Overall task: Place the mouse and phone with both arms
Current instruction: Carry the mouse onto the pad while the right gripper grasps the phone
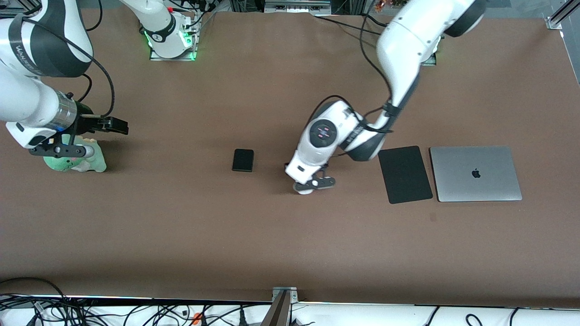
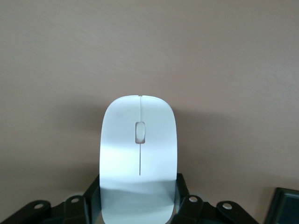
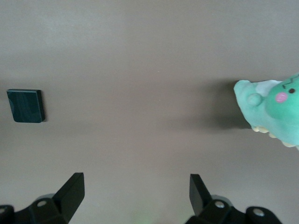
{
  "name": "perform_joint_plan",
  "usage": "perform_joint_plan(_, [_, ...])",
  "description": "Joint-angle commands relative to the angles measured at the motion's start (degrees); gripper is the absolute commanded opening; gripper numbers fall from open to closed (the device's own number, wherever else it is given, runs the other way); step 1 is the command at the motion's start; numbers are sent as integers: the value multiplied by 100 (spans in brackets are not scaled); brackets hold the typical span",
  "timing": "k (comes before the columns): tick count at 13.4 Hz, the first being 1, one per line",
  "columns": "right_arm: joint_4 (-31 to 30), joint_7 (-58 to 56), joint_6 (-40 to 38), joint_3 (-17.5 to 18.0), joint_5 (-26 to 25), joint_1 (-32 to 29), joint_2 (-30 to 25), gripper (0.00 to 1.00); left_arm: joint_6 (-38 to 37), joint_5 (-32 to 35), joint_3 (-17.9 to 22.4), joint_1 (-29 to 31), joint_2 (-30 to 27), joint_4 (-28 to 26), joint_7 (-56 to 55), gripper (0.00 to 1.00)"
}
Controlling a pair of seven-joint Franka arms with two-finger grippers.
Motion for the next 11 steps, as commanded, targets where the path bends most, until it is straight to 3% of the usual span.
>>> perform_joint_plan(1, [47,489,199,1,122,341,186,99,60,149,-294,640,-851,-1182,362,25])
perform_joint_plan(5, [65,1201,804,1,210,1061,520,100,112,158,-294,1343,-1370,-2017,721,25])
perform_joint_plan(8, [65,1774,1471,1,210,1581,862,100,936,219,-259,1678,-1915,-3176,1081,25])
perform_joint_plan(11, [65,2256,2175,1,210,2020,1249,100,1141,237,-268,2345,-1961,-3601,1582,25])
